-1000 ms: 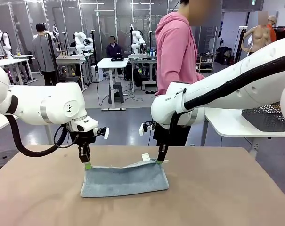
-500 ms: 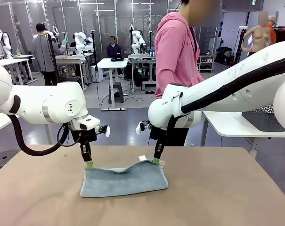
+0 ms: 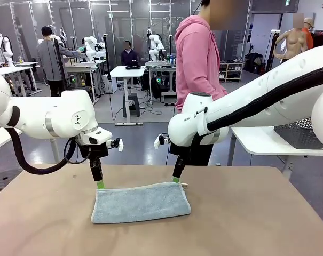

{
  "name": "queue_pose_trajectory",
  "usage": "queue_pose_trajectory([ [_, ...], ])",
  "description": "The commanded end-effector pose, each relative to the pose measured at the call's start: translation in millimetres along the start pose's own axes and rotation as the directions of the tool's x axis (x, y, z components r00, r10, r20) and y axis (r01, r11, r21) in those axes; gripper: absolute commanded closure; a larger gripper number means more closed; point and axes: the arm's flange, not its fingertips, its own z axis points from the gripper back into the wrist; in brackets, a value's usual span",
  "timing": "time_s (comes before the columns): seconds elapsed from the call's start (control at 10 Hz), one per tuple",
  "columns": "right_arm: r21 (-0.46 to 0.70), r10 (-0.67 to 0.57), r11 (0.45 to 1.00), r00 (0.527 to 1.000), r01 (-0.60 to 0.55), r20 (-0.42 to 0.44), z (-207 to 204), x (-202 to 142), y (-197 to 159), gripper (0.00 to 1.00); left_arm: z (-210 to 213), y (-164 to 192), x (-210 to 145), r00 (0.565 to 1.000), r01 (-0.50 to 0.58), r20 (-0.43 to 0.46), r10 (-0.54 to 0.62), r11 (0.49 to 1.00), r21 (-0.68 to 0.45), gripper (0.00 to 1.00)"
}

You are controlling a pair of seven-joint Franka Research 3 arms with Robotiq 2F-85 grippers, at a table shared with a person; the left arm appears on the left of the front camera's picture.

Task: Fold the towels and place them in the basket.
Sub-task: When a person lays out a Towel with hook on the table, fold it in half twice.

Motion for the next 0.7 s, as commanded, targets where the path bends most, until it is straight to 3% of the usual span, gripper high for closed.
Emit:
queue_pose_trajectory([
  [0.0,0.014,-0.045,0.999,0.999,0.045,0.01,11.5,-8.4,10.8,0.0,6.8,-22.2,-6.8,0.998,-0.028,0.054,0.027,1.0,0.011,0.0],
  [0.1,0.0,0.0,1.0,1.0,0.0,0.0,0.0,0.0,0.0,0.0,0.0,0.0,0.0,1.0,0.0,0.0,0.0,1.0,0.0,0.0],
  [0.6,0.0,0.0,1.0,1.0,0.0,0.0,0.0,0.0,0.0,0.0,-1.5,-5.0,-1.0,1.0,-0.003,0.004,0.003,1.0,-0.009,0.0],
])
